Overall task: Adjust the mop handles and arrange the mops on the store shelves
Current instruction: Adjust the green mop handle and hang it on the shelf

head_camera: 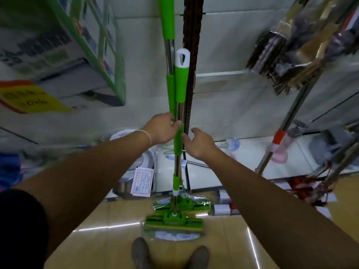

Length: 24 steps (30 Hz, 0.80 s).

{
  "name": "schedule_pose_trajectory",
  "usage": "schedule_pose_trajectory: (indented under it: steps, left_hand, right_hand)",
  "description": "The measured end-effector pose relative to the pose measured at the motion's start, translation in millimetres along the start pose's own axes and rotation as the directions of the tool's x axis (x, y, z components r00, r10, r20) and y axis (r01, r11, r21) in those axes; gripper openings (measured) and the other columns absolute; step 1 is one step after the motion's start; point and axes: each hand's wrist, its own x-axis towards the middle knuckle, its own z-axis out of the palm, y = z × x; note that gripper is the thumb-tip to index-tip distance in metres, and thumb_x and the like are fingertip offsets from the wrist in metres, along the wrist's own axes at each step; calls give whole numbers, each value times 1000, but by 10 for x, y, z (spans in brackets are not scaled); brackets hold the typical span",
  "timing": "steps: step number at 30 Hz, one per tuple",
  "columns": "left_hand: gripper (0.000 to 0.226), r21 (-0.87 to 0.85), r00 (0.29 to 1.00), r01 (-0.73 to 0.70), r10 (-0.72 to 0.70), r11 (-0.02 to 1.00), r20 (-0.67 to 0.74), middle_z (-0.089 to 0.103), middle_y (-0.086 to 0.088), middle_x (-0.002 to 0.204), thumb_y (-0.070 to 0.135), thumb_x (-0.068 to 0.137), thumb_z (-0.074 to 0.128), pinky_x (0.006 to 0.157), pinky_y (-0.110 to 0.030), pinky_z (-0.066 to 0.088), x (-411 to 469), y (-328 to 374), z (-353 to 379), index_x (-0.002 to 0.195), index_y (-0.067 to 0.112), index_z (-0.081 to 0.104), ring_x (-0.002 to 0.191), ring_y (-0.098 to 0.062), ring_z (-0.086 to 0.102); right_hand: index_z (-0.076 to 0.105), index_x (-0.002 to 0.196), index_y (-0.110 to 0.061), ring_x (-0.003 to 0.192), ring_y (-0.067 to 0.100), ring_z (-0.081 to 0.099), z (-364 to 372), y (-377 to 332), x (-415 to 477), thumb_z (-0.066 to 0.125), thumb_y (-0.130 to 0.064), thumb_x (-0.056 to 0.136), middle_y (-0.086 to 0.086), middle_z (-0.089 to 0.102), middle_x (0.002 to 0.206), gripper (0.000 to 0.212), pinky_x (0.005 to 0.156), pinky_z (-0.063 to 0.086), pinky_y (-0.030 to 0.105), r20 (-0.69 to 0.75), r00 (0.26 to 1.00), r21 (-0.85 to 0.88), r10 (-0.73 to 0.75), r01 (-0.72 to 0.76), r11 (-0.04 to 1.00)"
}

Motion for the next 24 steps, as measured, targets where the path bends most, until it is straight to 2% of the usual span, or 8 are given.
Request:
schedule_pose_trajectory:
  steps: [3, 5, 8, 13, 17, 20, 22, 24]
  left_hand:
    - [43, 5, 1000, 2, -2, 1000, 4, 64, -21, 109, 39, 101, 46, 79, -34, 43, 98, -51, 142, 116, 0, 57, 100, -35, 58]
    - [41, -9, 1000, 16, -15, 1000, 15, 64, -19, 108, 38, 101, 47, 79, -33, 43, 143, -78, 233, 116, 1, 56, 98, -33, 58]
    - [34, -47, 999, 47, -46, 998, 5, 60, -11, 95, 39, 100, 49, 71, -29, 36, 255, -136, 318, 104, 6, 57, 88, -27, 55]
    - [29, -120, 994, 95, -100, 988, -35, 58, -3, 86, 44, 96, 54, 67, -27, 35, 334, -174, 397, 94, 15, 55, 80, -22, 54]
    - [31, -120, 997, 55, -62, 991, -54, 53, 5, 74, 46, 95, 56, 62, -25, 34, 209, -190, 384, 100, 16, 64, 73, -16, 51]
    - [27, -129, 998, 37, -43, 991, -47, 48, 7, 69, 43, 95, 58, 65, -26, 33, 69, -189, 363, 94, 17, 61, 72, -18, 49]
    - [27, -163, 998, 34, -43, 986, -51, 51, 5, 69, 42, 94, 59, 66, -26, 34, -40, -180, 363, 93, 15, 61, 73, -19, 51]
    - [31, -230, 998, 33, -43, 973, -37, 62, -1, 81, 40, 94, 60, 71, -27, 41, -155, -203, 376, 104, 11, 64, 79, -20, 57]
  right_hand:
    - [40, 146, -4, 131, 36, 48, 201, 113, 207, 46, -47, 100, 21, 49, 145, 63, 101, 40, 34, 20, 999, 12, 27, -27, 1000]
    - [49, 135, -4, 121, 36, 55, 325, 170, 338, 48, -46, 98, 20, 58, 133, 56, 89, 44, 34, 37, 999, 46, 32, -34, 998]
    - [56, 119, -7, 106, 34, 61, 445, 209, 469, 51, -42, 97, 16, 64, 115, 41, 76, 41, 29, 68, 998, 87, 14, -20, 996]
    - [54, 118, -10, 95, 28, 62, 573, 213, 483, 61, -36, 93, 10, 64, 106, 37, 79, 52, 36, 83, 996, 202, 9, -26, 979]
    - [55, 115, -9, 94, 28, 61, 622, 227, 379, 61, -36, 94, 11, 64, 105, 35, 82, 52, 37, 37, 999, 215, 1, -9, 977]
    - [58, 115, -9, 94, 26, 60, 632, 262, 266, 60, -38, 95, 10, 66, 106, 34, 78, 47, 31, 32, 999, 178, -26, 20, 984]
    - [59, 115, -10, 94, 25, 59, 638, 282, 188, 60, -39, 95, 9, 66, 105, 35, 77, 44, 29, 48, 998, 155, -46, 38, 987]
    - [59, 116, -9, 95, 25, 59, 667, 295, 97, 59, -39, 96, 9, 65, 106, 36, 78, 44, 29, 69, 996, 169, -62, 50, 984]
